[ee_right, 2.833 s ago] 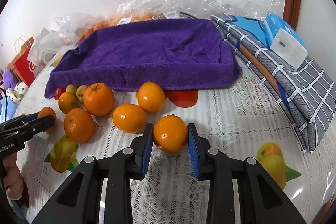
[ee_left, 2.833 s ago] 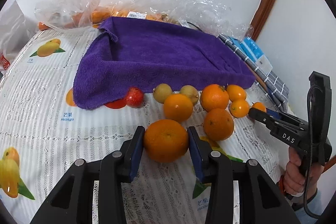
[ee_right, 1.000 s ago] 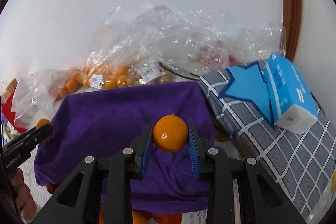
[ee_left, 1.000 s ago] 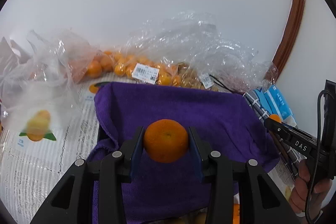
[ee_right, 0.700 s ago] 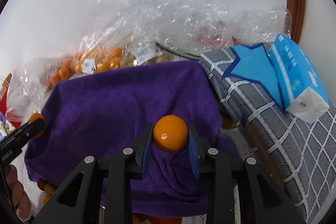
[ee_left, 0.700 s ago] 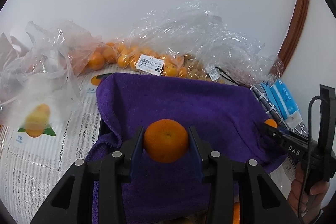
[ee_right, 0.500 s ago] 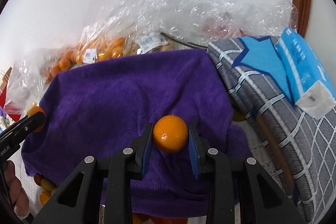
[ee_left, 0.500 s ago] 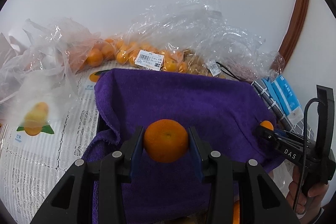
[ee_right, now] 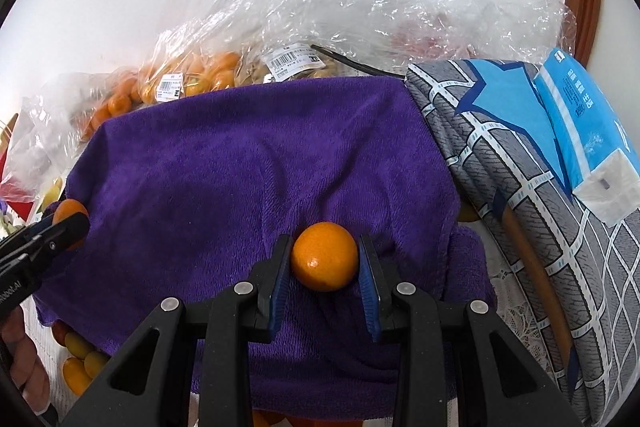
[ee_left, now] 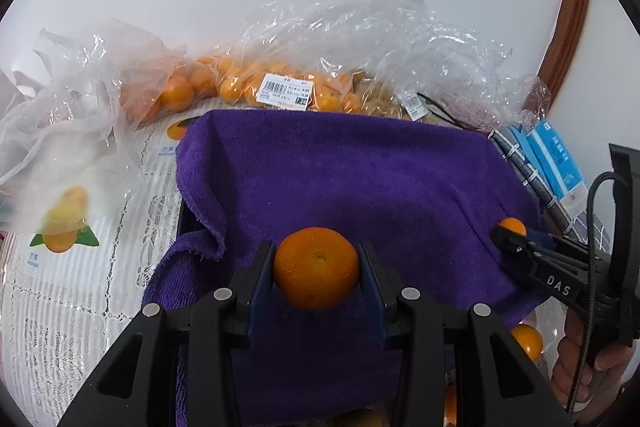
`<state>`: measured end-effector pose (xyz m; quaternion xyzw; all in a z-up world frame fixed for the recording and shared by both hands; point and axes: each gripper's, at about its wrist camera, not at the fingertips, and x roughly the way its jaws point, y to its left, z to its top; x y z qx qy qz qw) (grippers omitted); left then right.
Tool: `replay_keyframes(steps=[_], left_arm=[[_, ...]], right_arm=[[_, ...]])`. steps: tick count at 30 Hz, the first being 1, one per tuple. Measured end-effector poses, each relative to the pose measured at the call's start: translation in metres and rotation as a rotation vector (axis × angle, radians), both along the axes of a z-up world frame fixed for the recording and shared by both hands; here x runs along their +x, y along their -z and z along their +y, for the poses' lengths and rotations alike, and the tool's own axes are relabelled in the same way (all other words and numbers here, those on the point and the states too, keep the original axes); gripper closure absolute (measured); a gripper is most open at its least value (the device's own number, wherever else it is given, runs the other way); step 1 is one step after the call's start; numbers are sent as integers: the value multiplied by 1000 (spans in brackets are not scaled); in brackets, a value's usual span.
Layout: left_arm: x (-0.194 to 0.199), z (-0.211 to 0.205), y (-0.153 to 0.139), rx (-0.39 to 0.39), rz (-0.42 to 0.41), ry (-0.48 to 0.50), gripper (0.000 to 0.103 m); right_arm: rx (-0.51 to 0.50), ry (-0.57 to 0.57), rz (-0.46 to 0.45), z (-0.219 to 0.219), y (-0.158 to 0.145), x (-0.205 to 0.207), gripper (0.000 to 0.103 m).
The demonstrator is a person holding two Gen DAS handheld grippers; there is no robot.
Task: Organize fruits
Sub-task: 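Lift both held oranges and carry them over the purple towel, then open the left gripper onto the towel while the right gripper releases its orange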
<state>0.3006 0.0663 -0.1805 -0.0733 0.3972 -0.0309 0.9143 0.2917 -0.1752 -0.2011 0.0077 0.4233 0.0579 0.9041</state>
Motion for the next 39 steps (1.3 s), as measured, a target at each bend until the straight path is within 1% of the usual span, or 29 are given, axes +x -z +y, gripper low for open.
replay_keyframes(steps=[2,4,8,10,12,14,16,21,23,24,26,27,30,34,37,39], left_arm=[[1,0,1,-4,7,-1,64],[1,0,2,-3,10,-3,64],[0,0,1,-6,6,-6,64],[0,1,2,-10,2,-6,64],[1,2,2,-15,3,-8,64],[-1,3,1,-24,-9,-13,62],[-3,4,-3,-31,-32,-15,51],[-11,3,-15,-49,-102,-9,48],[-16,2,-20,-47,-141,-5,48],[-19,2,-23,-44,-160,-3,48],[-26,-1,-28,-36,-201,7,48],[-28,-2,-31,-31,-214,8,48],[-37,-7,-42,-19,-265,30,48],[-47,-15,-55,-5,-319,65,48],[-53,-20,-67,-9,-294,76,48],[-68,-18,-75,-19,-293,73,48]], right_arm=[[-2,-2,-2,1,-1,0,69],[-3,-5,-5,2,-2,-1,64],[-16,-1,-38,3,-7,-5,49],[-19,6,-68,2,-12,-8,48],[-27,14,-93,2,-17,-12,45],[-17,7,-115,1,-21,-16,44],[-6,-10,-140,2,-25,-21,44],[-21,-34,-217,5,-39,-35,45],[-31,-18,-244,6,-47,-42,44],[-39,8,-258,5,-53,-48,44],[-26,25,-272,3,-58,-59,44],[-11,29,-274,0,-61,-68,44],[14,15,-234,-7,-65,-93,45],[24,35,-217,-16,-69,-123,44],[51,57,-199,-23,-71,-143,44],[50,66,-197,-26,-74,-157,44]])
